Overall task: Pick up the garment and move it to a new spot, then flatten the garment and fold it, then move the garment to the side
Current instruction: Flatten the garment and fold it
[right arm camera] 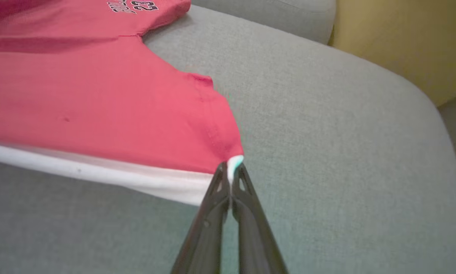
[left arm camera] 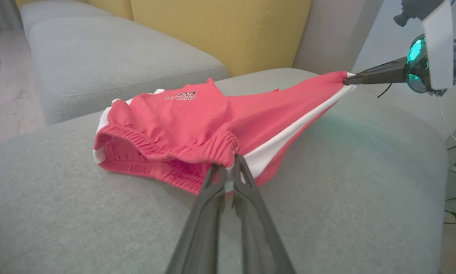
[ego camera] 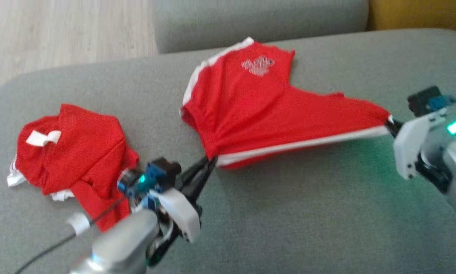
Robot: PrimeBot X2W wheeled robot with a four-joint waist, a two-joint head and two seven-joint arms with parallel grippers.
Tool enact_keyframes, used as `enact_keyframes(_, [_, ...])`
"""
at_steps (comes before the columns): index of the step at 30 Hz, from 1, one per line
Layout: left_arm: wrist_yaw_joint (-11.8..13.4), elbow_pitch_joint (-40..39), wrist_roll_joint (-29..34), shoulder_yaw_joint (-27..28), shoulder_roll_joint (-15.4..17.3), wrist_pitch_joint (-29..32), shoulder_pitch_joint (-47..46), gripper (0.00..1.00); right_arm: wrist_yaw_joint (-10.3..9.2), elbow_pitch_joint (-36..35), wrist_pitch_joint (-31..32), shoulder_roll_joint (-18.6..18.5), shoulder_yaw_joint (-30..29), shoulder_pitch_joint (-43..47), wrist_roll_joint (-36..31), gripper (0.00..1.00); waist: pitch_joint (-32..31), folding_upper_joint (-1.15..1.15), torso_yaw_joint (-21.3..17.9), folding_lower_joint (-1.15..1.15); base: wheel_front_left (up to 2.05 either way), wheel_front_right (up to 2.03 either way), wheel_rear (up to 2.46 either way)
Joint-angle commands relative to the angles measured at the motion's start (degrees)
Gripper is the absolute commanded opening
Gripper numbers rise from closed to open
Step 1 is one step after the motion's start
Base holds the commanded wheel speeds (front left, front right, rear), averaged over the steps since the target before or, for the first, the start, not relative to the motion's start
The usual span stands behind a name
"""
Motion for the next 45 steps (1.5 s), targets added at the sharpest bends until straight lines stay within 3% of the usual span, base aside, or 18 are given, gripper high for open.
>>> enact_keyframes(1, [0.95, -2.00, -0.26, 1.75, 2.00, -0.51, -0.87, 0.00, -0.05, -3.29, 1.40, -3.53, 0.27, 1.37, 2.57, 0.00, -1.59, 0.00, -0.39, 0.02, 0.00, 0.00, 0.00])
enact_keyframes(6, [3.96, -6.22, -0.18, 1.44, 2.97, -1.19, 2.82, 0.00, -0.05, -15.20, 4.61, -12.33, -1.34, 7.21, 9.04, 0.00, -1.55, 0.00, -0.08, 0.02, 0.00, 0.00, 0.00])
enact_keyframes(11, [6.48, -8.85, 0.84, 2.46, 3.48, -1.87, 1.69, 0.00, -0.05, -21.43, 3.76, -14.62, -6.60, 9.18, 7.82, 0.00, 0.47, 0.00, 1.11, 0.02, 0.00, 0.00, 0.00])
enact_keyframes(18, [7.84, -8.56, 1.94, 4.13, 3.06, -0.92, -4.15, 0.00, -0.05, -22.28, 0.56, -10.06, -15.17, 4.29, -3.75, 0.00, 6.19, 0.00, 3.57, 0.02, 0.00, 0.00, 0.00])
enact_keyframes(26, [6.59, -4.35, 2.98, 5.50, 0.04, -1.17, -12.73, 0.00, -0.05, -16.26, -3.23, -2.81, -20.79, -7.67, -19.88, 0.00, 14.28, 0.00, 8.12, 0.02, 0.00, 0.00, 0.00])
enact_keyframes(33, [5.25, 0.26, 3.59, 6.15, -3.26, -2.41, -18.48, 0.00, -0.05, -6.43, -6.44, 1.12, -19.12, -17.90, -29.02, 0.00, 19.74, 0.00, 12.25, 0.02, 0.00, 0.00, 0.00])
enact_keyframes(45, [3.50, 6.90, 4.05, 6.97, -8.31, -4.59, -23.79, 0.00, -0.05, 6.36, -11.34, 3.98, -18.28, -28.42, -34.20, 0.00, 24.94, 0.00, 16.25, 0.02, 0.00, 0.00, 0.00])
